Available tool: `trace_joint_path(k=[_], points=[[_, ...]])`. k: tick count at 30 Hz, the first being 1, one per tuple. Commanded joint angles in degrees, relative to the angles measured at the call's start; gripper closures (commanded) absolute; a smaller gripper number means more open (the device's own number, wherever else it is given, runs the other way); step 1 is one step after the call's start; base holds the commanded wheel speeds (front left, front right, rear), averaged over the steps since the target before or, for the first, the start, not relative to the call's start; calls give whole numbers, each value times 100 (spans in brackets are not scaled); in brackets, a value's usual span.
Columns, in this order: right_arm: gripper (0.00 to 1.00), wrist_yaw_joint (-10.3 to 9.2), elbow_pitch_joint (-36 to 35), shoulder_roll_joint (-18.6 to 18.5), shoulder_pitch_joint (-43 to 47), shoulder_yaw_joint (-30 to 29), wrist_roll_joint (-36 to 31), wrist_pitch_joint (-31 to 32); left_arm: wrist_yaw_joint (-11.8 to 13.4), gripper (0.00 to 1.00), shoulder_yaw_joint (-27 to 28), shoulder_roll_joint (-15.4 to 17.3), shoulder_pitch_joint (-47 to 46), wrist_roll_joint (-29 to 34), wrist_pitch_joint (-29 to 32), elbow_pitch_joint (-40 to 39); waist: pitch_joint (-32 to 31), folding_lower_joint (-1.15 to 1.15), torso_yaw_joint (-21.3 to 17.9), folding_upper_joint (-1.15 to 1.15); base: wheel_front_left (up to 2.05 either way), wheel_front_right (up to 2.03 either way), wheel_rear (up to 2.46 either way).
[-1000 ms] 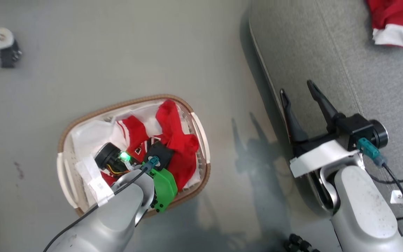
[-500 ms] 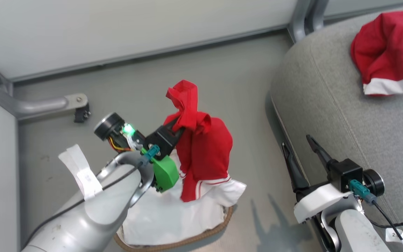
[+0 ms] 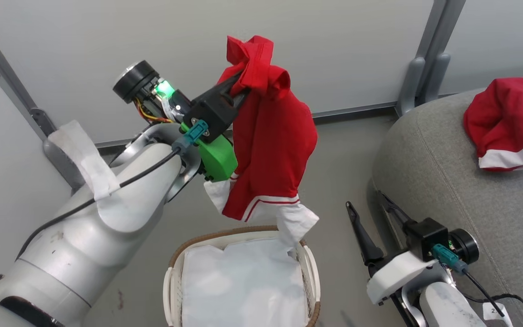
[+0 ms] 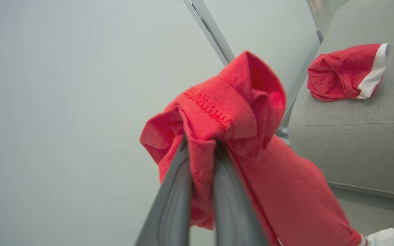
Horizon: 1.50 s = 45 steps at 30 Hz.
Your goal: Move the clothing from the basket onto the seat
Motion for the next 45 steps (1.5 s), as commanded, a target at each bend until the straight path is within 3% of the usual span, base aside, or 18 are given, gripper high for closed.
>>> trace_joint_path(k=[1, 18, 29, 30, 31, 32, 33, 34, 45], points=[[0, -6, 16, -20, -86, 76, 51, -14, -15, 100, 6, -24, -158, -58, -30, 21, -104, 1, 61, 0, 0, 0, 0], [0, -6, 186, -21, -497, 959, 304, -14, -24, 100, -224, -210, -788, -200, -55, -187, -264, 1, 270, 0, 0, 0, 0], [0, -6, 738, -21, -1077, 979, 173, -14, -21, 100, -440, -401, -753, -214, -45, -843, -317, 1, 488, 0, 0, 0, 0], [9, -6, 796, -21, -1156, 985, 184, -14, -21, 100, -460, -417, -743, -223, -45, -879, -321, 1, 512, 0, 0, 0, 0], [51, -6, 834, -21, -1216, 1002, 198, -14, -21, 100, -473, -428, -730, -234, -45, -906, -325, 1, 531, 0, 0, 0, 0], [60, -6, 867, -21, -1274, 1032, 218, -14, -21, 100, -487, -436, -709, -246, -44, -927, -329, 1, 551, 0, 0, 0, 0], [87, -6, 884, -21, -1314, 1052, 240, -14, -21, 100, -497, -435, -687, -253, -44, -947, -331, 1, 566, 0, 0, 0, 0], [100, -6, 884, -21, -1354, 1070, 266, -14, -21, 100, -500, -416, -649, -273, -44, -960, -333, 1, 582, 0, 0, 0, 0], [100, -6, 704, -21, -1198, 1135, 378, -14, 37, 100, -206, -177, -157, -483, -44, -695, -333, 1, 609, 0, 0, 0, 0]])
